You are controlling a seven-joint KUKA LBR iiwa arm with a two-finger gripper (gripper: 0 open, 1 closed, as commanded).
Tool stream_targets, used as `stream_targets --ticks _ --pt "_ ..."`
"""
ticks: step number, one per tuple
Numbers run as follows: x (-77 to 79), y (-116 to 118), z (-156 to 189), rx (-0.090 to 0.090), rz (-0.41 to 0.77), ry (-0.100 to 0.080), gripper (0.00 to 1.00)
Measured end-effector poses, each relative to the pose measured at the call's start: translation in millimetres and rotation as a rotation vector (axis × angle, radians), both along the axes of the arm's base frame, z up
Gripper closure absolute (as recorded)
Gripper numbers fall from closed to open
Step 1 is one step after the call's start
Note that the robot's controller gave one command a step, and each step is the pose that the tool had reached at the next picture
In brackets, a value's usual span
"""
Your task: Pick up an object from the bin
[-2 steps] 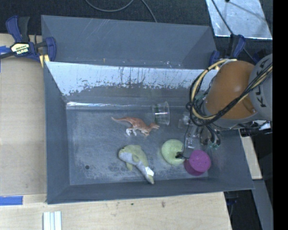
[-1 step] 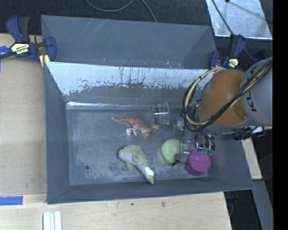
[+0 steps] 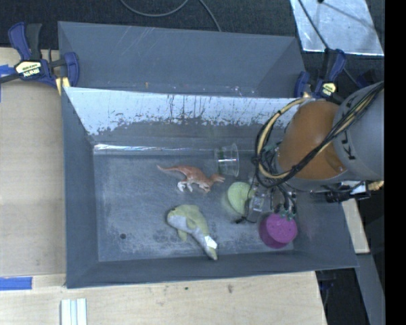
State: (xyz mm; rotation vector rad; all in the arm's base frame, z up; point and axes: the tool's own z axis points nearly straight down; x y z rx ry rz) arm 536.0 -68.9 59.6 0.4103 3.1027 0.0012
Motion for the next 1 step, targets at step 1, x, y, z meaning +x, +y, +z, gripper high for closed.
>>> stream_targets --ticks 1 --pt "-0.4 0.1 0.6 0.000 -0.010 0.000 1.00"
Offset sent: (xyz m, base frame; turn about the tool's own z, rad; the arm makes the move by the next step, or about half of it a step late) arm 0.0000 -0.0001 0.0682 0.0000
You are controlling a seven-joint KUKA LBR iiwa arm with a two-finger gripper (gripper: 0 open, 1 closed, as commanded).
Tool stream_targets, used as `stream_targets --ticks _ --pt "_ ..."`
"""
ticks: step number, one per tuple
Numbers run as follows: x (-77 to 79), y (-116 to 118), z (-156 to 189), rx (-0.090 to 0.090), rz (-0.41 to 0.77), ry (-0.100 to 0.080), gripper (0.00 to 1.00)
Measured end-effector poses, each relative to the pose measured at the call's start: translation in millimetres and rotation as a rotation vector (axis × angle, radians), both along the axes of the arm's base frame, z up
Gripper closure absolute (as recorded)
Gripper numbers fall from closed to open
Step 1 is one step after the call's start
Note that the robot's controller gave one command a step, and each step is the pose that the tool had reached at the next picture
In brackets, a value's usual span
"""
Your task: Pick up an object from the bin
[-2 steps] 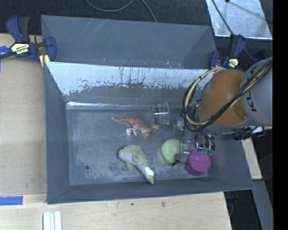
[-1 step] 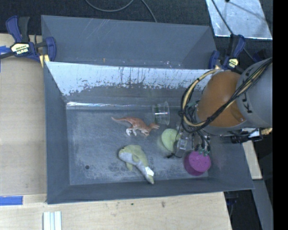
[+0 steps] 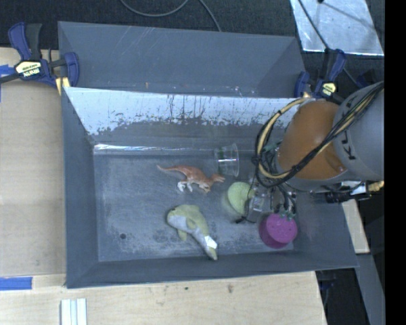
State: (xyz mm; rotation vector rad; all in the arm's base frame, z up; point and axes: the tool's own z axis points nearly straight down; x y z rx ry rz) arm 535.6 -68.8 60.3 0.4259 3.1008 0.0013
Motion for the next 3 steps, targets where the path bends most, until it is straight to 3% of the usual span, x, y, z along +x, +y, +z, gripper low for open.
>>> stream_targets --ticks 1,3 --pt "-1.1 0.0 4.7 0.000 -0.004 0.003 1.00" --pt "-2.1 -0.4 47.6 0.000 -0.001 0.009 1.00"
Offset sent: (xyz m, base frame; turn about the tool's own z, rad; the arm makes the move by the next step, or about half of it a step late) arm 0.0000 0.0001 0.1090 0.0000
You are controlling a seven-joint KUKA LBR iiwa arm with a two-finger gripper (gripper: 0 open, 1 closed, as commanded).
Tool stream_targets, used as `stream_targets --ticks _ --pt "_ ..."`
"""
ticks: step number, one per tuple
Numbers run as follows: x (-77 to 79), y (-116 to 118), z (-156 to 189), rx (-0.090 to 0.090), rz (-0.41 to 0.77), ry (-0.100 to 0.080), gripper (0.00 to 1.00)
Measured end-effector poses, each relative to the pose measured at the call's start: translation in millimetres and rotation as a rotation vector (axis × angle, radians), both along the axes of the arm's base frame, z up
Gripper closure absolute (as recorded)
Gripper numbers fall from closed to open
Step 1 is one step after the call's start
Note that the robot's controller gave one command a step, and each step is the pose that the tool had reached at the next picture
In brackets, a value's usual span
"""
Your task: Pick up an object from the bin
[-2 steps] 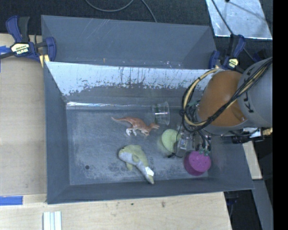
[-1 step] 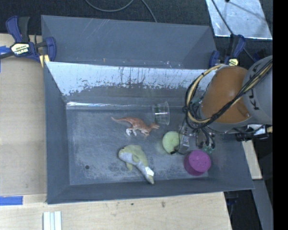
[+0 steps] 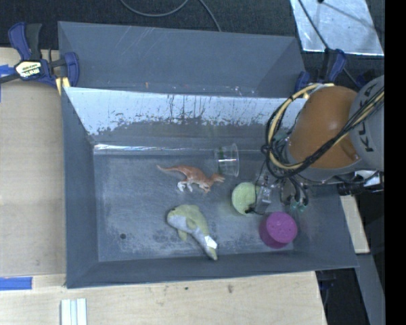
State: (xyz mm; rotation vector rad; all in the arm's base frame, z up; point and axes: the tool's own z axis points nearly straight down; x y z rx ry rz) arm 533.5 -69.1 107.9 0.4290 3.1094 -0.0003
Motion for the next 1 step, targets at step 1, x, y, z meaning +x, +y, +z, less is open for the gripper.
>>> stream_targets --ticks 1 --pt "1.0 -0.2 14.6 0.000 0.000 -0.004 1.00"
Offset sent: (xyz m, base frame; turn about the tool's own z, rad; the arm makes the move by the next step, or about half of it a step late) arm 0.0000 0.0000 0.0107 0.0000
